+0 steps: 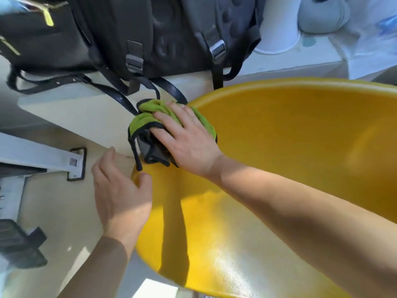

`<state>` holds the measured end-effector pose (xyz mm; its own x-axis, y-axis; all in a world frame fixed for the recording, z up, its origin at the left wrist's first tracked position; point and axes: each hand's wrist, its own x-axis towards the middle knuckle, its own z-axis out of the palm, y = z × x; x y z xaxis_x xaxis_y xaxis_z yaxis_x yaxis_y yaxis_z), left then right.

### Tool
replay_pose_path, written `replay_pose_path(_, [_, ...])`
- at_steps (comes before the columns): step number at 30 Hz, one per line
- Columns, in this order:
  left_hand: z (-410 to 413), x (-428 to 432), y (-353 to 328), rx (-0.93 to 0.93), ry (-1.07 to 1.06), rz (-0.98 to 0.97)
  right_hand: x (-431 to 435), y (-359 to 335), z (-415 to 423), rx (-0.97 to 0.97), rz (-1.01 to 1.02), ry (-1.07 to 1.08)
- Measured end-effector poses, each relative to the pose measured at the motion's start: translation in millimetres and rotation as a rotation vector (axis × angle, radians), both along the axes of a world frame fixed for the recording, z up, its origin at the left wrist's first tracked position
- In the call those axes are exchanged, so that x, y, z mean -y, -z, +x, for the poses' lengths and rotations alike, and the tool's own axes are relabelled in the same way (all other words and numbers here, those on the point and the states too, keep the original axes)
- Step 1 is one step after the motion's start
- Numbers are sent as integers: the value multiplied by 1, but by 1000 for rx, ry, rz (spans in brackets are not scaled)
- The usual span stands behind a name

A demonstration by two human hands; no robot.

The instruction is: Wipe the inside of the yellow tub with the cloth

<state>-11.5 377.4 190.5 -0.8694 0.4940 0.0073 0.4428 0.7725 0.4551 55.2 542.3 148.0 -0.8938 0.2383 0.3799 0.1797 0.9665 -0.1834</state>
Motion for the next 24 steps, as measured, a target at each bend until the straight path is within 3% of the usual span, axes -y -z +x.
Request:
replay_pose_path(5, [17, 14, 4, 330, -280, 296, 32, -22, -16, 81, -27, -181])
replay_pose_path(9, [40, 20, 5, 328, -411, 208, 56, -33, -18, 239, 13, -372])
replay_pose_path(15, [51, -6, 2, -18, -85, -90, -7, -33, -8, 186, 167, -215])
replay_pose_path(19, [46, -55, -4, -86, 159, -346, -64, -34, 18, 169, 175, -10])
replay_pose_path(24, [54, -124, -15, -226, 410, -456, -127, -32, 70, 205, 151, 234])
